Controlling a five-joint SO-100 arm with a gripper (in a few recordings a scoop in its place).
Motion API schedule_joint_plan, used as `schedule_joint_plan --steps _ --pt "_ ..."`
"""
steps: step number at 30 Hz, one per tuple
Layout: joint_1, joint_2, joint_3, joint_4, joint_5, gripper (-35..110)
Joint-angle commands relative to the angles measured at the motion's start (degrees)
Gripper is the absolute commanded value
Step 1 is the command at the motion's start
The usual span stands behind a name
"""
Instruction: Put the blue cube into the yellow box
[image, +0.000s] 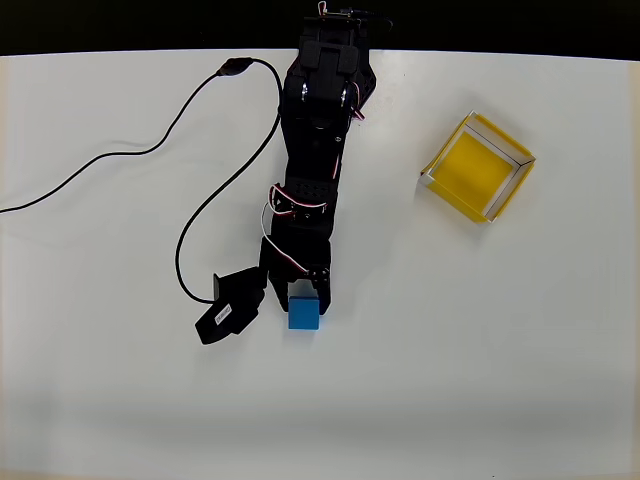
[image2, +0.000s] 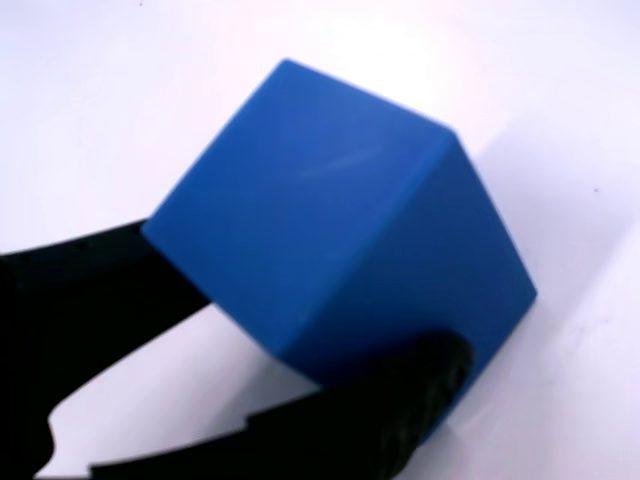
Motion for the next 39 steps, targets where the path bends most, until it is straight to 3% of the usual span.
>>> schedule_joint_plan --steps 1,9,19,28,39 --pt "1.32 6.86 -3.08 -0.79 -1.58 22" --pt "1.05 10.81 -2.02 -1.23 -2.72 21" --pt "-6.06 29.09 1.14 2.37 -4.48 20" --pt "-20.3 47.37 2.11 12.57 -1.14 20" --pt "-43.86 58.97 13.01 13.54 7.38 20"
